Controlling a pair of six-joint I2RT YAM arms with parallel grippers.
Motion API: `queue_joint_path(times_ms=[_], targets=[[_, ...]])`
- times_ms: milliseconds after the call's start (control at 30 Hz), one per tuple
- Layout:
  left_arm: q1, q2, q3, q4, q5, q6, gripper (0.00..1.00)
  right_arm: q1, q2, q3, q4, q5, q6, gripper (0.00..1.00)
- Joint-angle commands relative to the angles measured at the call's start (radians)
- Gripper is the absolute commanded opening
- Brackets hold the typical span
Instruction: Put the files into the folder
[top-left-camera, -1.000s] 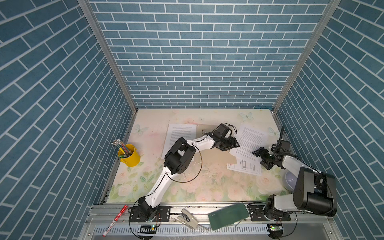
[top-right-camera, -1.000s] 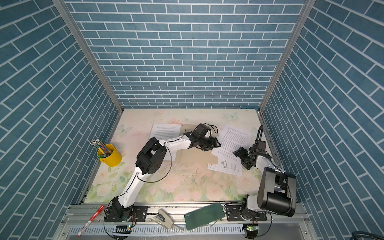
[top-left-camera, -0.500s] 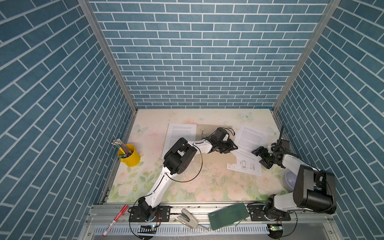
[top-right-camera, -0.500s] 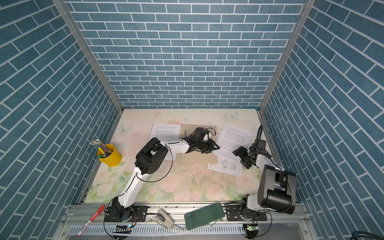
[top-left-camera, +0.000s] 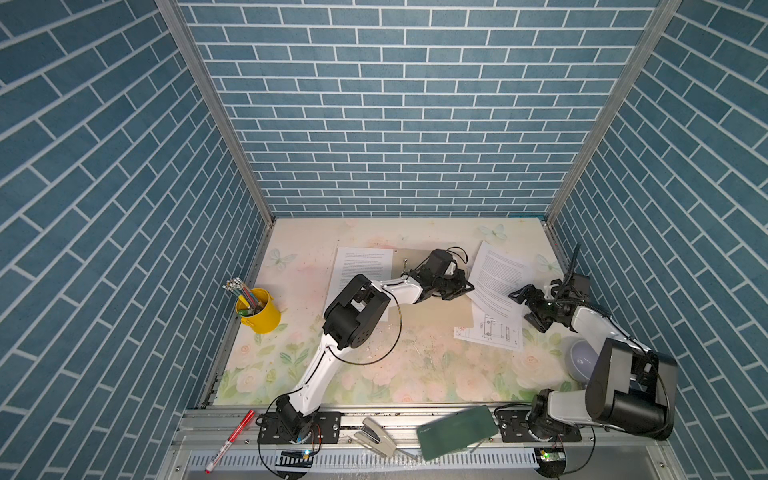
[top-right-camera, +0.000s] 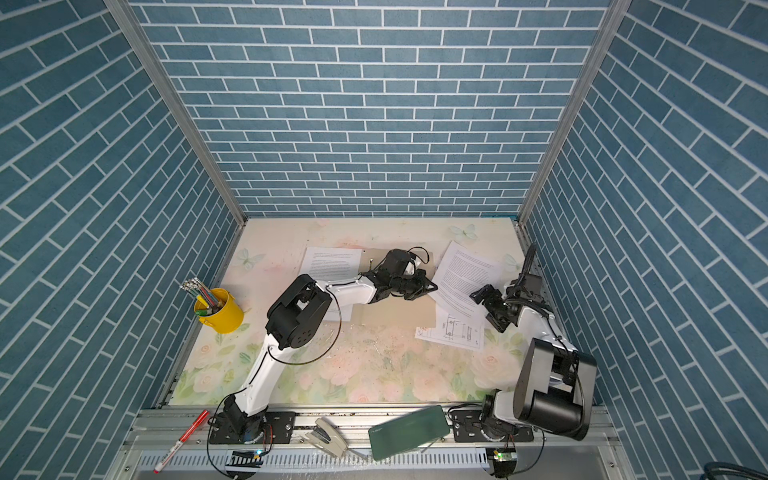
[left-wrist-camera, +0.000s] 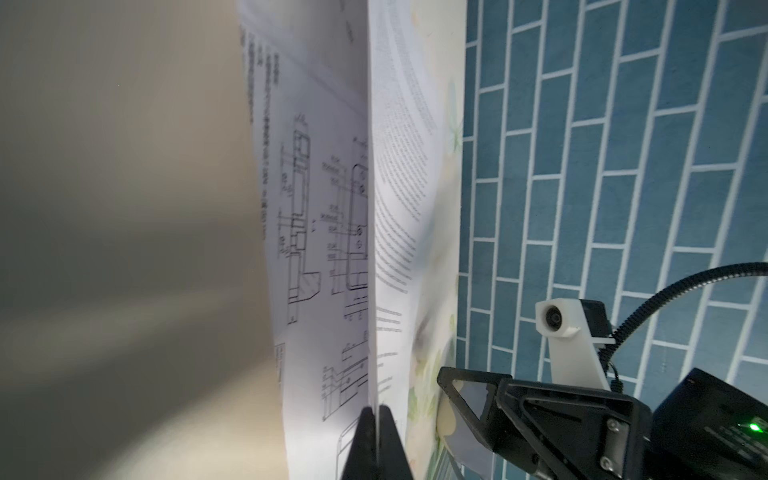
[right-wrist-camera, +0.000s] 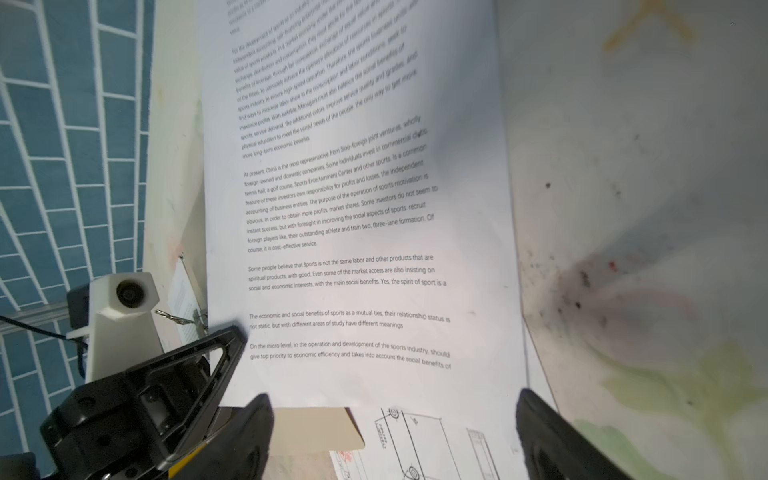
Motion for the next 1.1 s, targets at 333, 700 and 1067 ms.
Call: queue_joint_path(times_ms=[333, 700, 1067], targets=[[0.013, -0.077, -0.099, 0.292, -0.017, -0.172, 0.01, -0.119, 0.057, -0.072, 0.174, -0.250, 0.094, 0.84], [0.013, -0.100, -0.120, 0.373, -0.044, -0.225, 0.00, -0.119, 0.134, -0.092, 0.267, -0.303, 0.127, 0.84], [0.012, -0.126, -0.140, 0.432, -0.057, -0.263, 0.00, -0.119, 0.209, -0.100, 0.391, -0.355, 0.174, 0.83]])
